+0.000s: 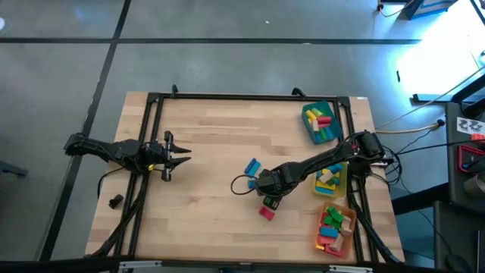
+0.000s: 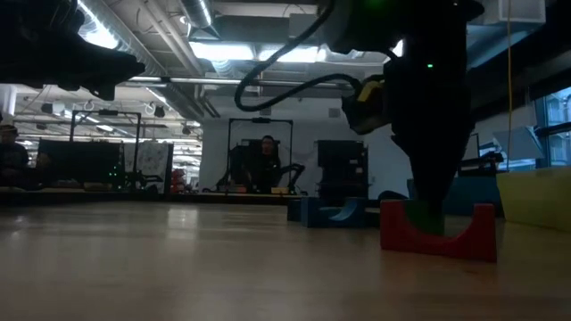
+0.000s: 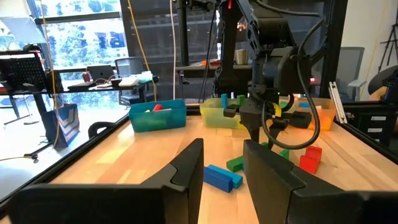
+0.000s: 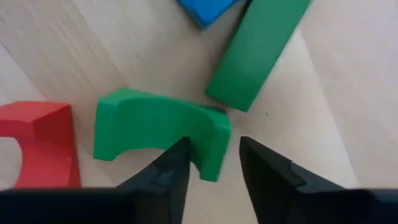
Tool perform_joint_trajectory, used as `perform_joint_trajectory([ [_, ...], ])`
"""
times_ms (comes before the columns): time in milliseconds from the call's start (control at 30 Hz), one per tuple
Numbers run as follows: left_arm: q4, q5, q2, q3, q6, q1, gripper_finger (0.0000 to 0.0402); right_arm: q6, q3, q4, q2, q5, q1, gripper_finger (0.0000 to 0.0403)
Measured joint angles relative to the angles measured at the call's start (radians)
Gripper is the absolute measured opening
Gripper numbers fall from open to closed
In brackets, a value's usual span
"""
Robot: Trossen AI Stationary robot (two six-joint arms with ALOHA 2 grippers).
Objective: Sort blocks by size
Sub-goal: Put the green arch block into the orange bin
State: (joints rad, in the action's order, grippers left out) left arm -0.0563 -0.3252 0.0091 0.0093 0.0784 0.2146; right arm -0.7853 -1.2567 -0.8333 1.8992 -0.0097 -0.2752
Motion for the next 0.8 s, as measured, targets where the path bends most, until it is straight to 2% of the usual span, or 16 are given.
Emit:
perform_joint_trajectory([
  [333, 0.000, 0.000, 0.000, 0.000, 0.000, 0.000, 0.0100, 0.011, 0.014, 0.073, -0.004, -0.010, 0.001, 0.0040],
  [567, 0.000, 0.000, 0.000, 0.000, 0.000, 0.000, 0.0100, 0.028, -0.014, 0.029, -0.001, -0.014, 0.001, 0.0039],
  [800, 0.000, 0.000, 0.000, 0.000, 0.000, 0.000, 0.0100, 0.065, -0.099, -0.150, 0.002, -0.046, 0.000, 0.0040],
])
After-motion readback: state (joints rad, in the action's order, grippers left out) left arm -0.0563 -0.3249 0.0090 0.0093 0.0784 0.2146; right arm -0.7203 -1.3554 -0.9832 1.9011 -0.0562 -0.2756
